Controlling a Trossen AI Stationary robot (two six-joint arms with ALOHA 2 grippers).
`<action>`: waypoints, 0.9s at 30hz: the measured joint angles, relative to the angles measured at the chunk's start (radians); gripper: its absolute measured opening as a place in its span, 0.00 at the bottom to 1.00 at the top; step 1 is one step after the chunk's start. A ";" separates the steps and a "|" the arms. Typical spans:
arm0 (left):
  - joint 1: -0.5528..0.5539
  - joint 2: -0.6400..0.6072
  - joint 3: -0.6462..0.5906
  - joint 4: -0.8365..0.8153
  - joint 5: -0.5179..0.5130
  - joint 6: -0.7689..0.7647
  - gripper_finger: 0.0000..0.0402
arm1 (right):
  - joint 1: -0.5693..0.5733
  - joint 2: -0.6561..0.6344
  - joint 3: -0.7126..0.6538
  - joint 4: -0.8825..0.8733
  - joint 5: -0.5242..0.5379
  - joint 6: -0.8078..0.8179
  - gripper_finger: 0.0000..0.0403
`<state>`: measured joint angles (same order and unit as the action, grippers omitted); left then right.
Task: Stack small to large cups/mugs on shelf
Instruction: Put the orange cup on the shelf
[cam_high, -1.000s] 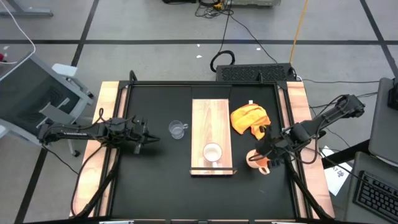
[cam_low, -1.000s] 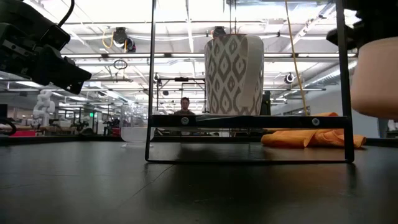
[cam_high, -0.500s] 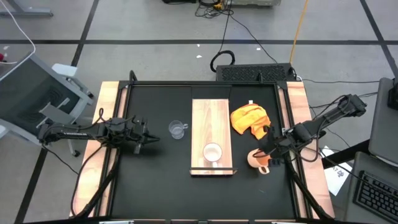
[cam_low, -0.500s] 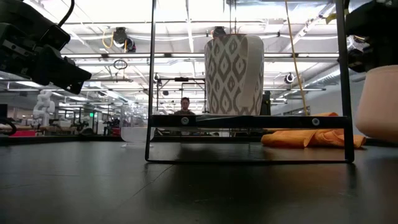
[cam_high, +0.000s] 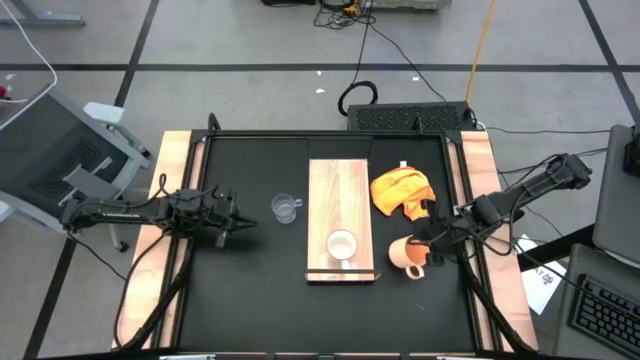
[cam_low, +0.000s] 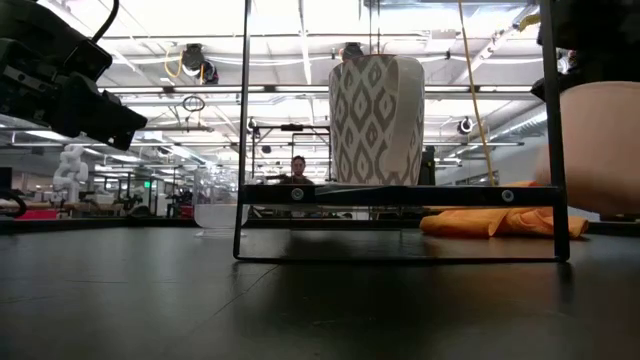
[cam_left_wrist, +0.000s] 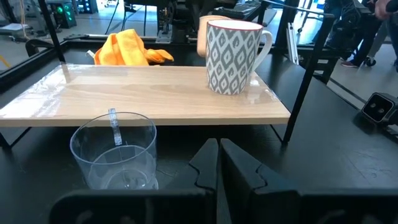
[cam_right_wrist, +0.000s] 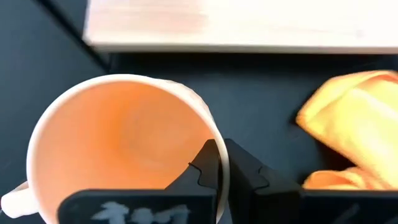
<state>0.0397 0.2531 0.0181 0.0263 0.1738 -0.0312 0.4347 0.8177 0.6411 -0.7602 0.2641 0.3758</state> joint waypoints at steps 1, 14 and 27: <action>0.000 0.000 0.000 0.000 0.000 0.000 0.05 | -0.014 -0.001 0.000 0.005 0.002 0.000 0.00; 0.000 0.000 0.000 0.000 0.000 0.000 0.05 | -0.219 -0.002 0.000 0.038 -0.003 -0.013 0.00; 0.000 0.000 0.000 0.000 0.000 0.000 0.05 | -0.319 -0.002 0.000 0.112 -0.033 -0.078 0.00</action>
<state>0.0395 0.2531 0.0181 0.0265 0.1738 -0.0311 0.1157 0.8162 0.6411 -0.6477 0.2309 0.2979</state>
